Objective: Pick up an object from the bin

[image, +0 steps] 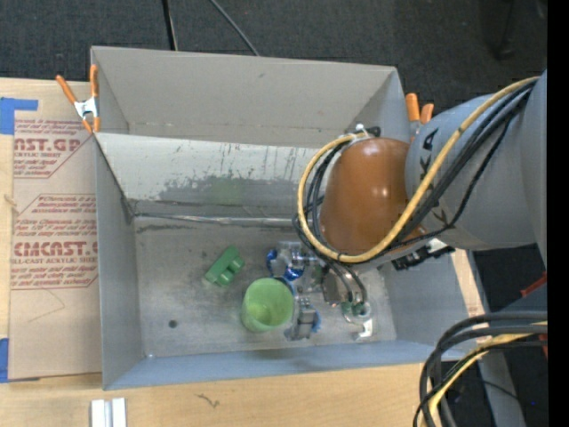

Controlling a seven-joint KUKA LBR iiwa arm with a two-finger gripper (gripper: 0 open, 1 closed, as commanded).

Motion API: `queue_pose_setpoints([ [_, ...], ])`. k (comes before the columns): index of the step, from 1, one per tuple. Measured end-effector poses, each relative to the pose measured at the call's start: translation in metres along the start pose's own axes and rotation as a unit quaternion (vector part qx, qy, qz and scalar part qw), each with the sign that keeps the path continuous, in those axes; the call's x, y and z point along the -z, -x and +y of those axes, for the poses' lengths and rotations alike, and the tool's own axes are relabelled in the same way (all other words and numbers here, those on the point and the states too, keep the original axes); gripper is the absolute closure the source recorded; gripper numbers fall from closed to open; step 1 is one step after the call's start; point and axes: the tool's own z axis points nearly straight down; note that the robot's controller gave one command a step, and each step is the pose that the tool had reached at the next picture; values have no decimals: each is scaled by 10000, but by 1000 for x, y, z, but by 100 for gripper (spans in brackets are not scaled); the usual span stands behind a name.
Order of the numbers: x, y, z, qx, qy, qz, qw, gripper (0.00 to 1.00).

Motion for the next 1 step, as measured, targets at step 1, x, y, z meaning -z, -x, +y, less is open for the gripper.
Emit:
queue_pose_setpoints([
  [1, -85, 31, 19, 2078, -1, 13, 9782, 0],
])
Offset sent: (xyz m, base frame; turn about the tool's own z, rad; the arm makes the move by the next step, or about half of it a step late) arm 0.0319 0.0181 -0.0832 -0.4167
